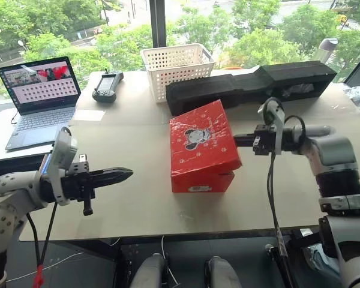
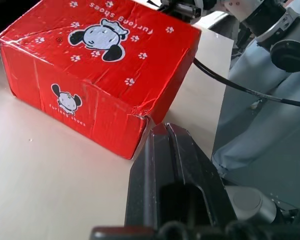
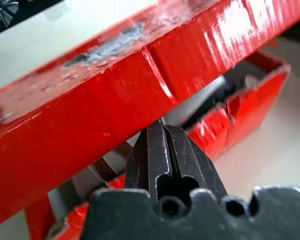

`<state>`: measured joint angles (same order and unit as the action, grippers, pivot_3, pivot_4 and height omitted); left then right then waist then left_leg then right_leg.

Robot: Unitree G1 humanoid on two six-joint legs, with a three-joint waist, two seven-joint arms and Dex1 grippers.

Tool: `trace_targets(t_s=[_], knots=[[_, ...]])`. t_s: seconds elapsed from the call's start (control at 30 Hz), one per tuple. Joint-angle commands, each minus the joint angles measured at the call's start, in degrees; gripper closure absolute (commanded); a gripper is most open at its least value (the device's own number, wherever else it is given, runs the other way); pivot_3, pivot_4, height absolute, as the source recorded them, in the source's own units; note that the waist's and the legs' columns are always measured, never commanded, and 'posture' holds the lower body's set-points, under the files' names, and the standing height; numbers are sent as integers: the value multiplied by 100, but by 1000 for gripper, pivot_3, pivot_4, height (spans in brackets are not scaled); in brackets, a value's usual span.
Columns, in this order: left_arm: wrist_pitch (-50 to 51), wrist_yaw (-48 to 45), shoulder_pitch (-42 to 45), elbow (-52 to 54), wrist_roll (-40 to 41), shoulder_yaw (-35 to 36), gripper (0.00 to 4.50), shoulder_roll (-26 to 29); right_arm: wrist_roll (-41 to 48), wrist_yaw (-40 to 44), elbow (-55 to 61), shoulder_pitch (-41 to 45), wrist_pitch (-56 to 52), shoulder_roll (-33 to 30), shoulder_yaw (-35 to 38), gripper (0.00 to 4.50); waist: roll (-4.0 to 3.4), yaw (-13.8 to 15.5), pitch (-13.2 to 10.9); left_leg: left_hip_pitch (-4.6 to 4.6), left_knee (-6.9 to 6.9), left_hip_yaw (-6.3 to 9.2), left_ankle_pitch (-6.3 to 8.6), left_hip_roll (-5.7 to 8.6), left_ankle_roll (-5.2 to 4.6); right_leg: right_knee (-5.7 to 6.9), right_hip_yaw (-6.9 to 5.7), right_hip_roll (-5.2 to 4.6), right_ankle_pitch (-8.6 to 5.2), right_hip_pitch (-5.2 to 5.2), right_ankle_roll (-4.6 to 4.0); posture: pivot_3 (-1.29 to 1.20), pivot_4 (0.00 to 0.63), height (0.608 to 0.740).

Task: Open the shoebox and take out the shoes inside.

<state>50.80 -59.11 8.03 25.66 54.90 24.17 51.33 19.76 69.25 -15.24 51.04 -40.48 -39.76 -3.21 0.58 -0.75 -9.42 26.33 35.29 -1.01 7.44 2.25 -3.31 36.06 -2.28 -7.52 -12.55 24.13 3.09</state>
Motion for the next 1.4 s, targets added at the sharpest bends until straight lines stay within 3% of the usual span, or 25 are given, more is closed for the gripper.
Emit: trace_targets(t_s=[0.03,0.23,0.4,0.57,0.93,1.0,1.1,1.3,1.4], knots=[[-104,37,99,195,161,65,4500,86,183,66,540,154,-220,-58,-24,4423,0,7,0,0,0,0,1,-1,1,-1,-1,0,0,1,-1,0,150,731],[-51,102,178,305,398,142,4500,154,105,-66,1024,640,-333,115,-381,4423,0,-1,-1,1,0,-1,2,-2,3,-3,2,-2,3,6,-5,0,150,731],[23,131,235,362,684,217,4500,275,403,-1146,1138,1497,-543,1228,-63,4423,-1,-52,-1,0,-7,-9,2,-11,5,1,11,6,7,11,-13,0,150,731],[26,174,222,433,833,222,4500,389,1053,-1898,1088,1663,-1148,2070,570,4423,-1,25,-1,0,-12,-7,4,-10,14,7,5,14,6,14,-18,0,150,731],[-69,156,222,285,774,243,4500,676,253,-1925,888,708,-684,1216,-36,4423,1,49,0,-4,-19,-39,5,-6,21,1,11,13,11,14,-22,0,150,731],[-143,88,229,185,612,158,4500,710,188,-1934,971,580,-731,1176,-135,4423,1,-20,0,-4,-23,-44,0,-14,14,6,18,20,8,16,-25,0,150,731],[-641,162,323,-198,-294,-352,4500,693,-218,-2064,933,498,-482,1084,-438,4423,1,-37,0,-9,-24,-46,-19,-23,-18,8,18,32,5,14,-31,0,150,731],[-1488,77,658,-656,-840,-724,4500,85,-372,-2381,1197,373,-1072,982,-537,4423,3,-3,-2,-9,-21,-53,5,-24,22,0,20,24,5,14,-34,0,150,731],[-2418,38,999,-1218,-1193,-757,4500,-548,-176,-2395,1882,75,-1595,887,-541,4423,4,61,-2,-6,-22,-50,5,-23,20,-1,14,20,8,14,-29,0,150,731]])
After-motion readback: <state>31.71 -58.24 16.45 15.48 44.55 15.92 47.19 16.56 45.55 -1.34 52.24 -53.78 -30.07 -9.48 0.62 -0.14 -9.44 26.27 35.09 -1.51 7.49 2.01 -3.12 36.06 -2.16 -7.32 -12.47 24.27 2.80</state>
